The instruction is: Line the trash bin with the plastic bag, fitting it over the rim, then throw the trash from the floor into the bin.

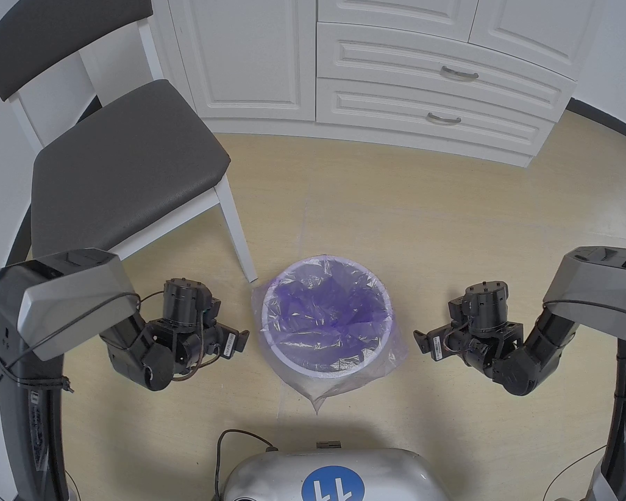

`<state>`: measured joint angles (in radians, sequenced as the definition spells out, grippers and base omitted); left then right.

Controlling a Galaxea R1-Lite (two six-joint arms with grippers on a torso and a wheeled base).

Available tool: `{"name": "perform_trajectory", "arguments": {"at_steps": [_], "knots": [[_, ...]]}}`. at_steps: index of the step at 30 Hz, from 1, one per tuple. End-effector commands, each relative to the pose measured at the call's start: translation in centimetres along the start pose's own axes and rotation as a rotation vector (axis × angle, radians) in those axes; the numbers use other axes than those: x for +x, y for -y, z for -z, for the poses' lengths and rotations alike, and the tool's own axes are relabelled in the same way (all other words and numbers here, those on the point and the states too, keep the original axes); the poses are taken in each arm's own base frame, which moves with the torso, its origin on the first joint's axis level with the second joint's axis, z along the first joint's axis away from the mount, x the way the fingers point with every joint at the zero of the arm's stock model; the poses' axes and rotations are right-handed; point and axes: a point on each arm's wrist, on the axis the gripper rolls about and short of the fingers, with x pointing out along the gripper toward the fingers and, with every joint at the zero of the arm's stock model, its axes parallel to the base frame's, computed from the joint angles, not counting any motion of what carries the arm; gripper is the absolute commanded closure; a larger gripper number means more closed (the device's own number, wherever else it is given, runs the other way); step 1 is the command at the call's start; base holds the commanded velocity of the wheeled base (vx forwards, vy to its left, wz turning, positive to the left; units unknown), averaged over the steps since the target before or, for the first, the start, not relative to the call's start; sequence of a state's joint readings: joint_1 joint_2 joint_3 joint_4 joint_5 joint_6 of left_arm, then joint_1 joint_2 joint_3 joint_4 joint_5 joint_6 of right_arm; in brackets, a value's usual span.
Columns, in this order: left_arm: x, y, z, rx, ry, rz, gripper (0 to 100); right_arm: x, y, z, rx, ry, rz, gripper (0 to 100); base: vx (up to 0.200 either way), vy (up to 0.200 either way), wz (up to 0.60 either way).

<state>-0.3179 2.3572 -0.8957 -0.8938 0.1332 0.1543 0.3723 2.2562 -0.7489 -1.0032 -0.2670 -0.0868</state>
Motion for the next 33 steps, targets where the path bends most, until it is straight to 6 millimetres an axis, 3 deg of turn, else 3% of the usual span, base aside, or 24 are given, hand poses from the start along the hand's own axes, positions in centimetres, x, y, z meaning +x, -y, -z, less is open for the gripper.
{"name": "perform_trajectory", "arguments": {"at_steps": [1,5,6,10,11,12,15,19,24,25,33], "knots": [[-3.8,-2.4,-2.2,0.003,0.072,-0.009,0,-4.6,-0.2,-3.3,0.02,0.138,-0.035,0,0.0,0.0,0.0],[-4.1,-2.6,-2.4,0.002,0.08,-0.008,0,-4.7,-0.2,-3.5,0.02,0.145,-0.036,0,0.0,0.0,0.0],[-6.7,-4.1,-4.0,-0.012,0.15,0.012,0,-5.9,-2.2,-7.4,-0.048,0.223,-0.081,0,0.0,0.0,0.0],[-10.2,-4.6,-5.3,-0.012,0.247,0.061,0,-7.8,-5.7,-10.4,-0.123,0.172,-0.133,0,0.0,0.0,0.0],[-10.2,-4.6,-5.3,-0.012,0.247,0.061,0,-7.8,-5.7,-10.4,-0.123,0.172,-0.133,0,0.0,0.0,0.0],[-12.7,-4.8,-5.9,-0.003,0.334,0.111,0,-8.2,-7.2,-11.3,-0.148,0.163,-0.147,0,0.0,0.0,0.0],[-16.2,-5.0,-6.1,0.022,0.449,0.223,0,-8.2,-9.5,-12.3,-0.203,0.153,-0.183,0,0.0,0.0,0.0],[-19.0,-5.5,-6.3,0.039,0.523,0.289,0,-8.0,-10.9,-12.6,-0.351,0.121,-0.209,0,0.0,0.0,0.0],[-19.8,-5.6,-6.6,0.041,0.549,0.288,0,-8.0,-11.8,-12.4,-0.442,0.102,-0.232,0,0.0,0.0,0.0],[-20.9,-5.5,-6.9,0.043,0.579,0.292,0,-7.5,-12.7,-11.3,-0.557,0.057,-0.253,0,0.0,0.0,0.0],[-22.6,-5.3,-7.1,0.055,0.623,0.293,0,-5.4,-14.8,-8.8,-0.639,0.021,-0.449,0,0.0,0.0,0.0]]}}
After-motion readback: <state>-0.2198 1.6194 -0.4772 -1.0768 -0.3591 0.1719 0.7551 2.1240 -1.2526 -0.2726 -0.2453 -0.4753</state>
